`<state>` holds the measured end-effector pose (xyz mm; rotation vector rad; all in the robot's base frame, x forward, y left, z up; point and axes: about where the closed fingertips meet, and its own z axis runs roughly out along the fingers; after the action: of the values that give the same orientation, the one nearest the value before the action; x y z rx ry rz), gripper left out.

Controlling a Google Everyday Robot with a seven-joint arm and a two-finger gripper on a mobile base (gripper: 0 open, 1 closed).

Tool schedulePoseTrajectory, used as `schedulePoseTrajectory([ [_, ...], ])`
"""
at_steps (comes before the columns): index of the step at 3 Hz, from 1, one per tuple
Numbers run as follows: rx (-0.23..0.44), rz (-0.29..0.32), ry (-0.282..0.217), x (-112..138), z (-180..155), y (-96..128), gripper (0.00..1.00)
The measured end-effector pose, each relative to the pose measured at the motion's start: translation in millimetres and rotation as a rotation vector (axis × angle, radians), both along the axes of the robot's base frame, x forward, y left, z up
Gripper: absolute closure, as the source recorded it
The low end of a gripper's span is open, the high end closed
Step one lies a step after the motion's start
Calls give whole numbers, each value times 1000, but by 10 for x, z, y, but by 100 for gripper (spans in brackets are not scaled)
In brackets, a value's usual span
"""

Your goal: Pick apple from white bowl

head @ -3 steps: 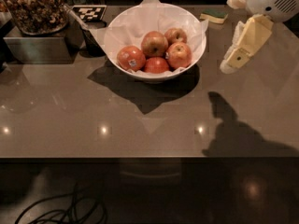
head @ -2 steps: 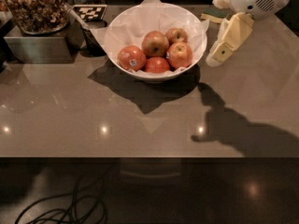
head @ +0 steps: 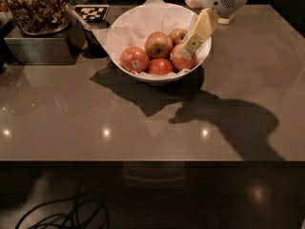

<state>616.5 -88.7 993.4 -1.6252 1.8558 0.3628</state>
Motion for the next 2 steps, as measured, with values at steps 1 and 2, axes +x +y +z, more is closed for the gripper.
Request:
schedulePoseTrajectory([
  [1, -12, -24, -3, -4, -34, -69, 0],
  [2, -25, -99, 14, 23, -230, -201, 0],
])
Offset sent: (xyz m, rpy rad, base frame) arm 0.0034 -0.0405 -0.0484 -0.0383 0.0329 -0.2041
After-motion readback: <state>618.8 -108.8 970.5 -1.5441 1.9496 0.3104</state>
